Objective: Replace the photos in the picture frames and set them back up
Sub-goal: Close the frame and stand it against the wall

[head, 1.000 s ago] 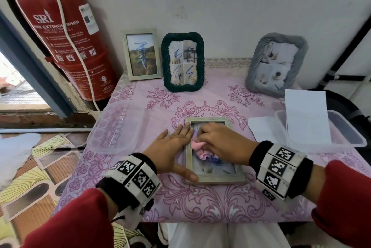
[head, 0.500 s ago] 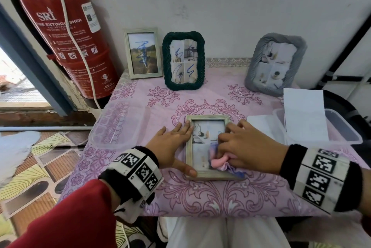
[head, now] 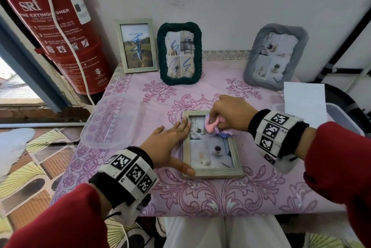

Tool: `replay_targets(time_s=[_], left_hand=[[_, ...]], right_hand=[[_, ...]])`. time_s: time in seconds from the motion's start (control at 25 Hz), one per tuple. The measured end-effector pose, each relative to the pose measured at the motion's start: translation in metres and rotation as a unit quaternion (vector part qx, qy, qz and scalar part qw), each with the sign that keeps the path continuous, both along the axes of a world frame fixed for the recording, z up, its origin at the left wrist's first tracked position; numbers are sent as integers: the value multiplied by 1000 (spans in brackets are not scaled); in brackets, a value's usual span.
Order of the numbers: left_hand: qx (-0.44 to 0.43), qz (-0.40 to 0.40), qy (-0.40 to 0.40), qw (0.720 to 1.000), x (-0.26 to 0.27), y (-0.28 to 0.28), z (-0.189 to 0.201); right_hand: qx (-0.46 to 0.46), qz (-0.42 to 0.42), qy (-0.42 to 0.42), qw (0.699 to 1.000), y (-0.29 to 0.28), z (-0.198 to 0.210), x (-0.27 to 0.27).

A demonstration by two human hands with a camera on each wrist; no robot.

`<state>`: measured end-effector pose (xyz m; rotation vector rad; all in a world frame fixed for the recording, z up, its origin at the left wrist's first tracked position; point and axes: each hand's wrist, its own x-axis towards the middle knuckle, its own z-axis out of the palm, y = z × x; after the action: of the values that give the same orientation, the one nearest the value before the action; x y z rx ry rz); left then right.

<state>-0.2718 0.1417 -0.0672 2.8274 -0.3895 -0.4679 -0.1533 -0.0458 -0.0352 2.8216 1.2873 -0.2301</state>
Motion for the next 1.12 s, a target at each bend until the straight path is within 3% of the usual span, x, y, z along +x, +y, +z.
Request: replay_targets(time_s=[0.16,0.28,0.52,0.72,0.92,1.12], left_hand=[[0,3,-2,1000,0,-2,-1],[5,9,4,1000,0,-3,1],[32,11,18,999,-2,-7,6],[47,8,23,999,-1,-8,9],[39,3,21,999,-2,-4,5],[28,-3,13,1000,-1,-2,1]], right_hand=[[93,-35,54,994,1,-7,-2],[124,8,93,988,6,-9,-21],[42,92,83,991,-10,-7,-61],[-63,46,93,993,-17,8,-52],[-53,17,163,985,2,14,-37],[-26,23,125,992,6,13,-26]])
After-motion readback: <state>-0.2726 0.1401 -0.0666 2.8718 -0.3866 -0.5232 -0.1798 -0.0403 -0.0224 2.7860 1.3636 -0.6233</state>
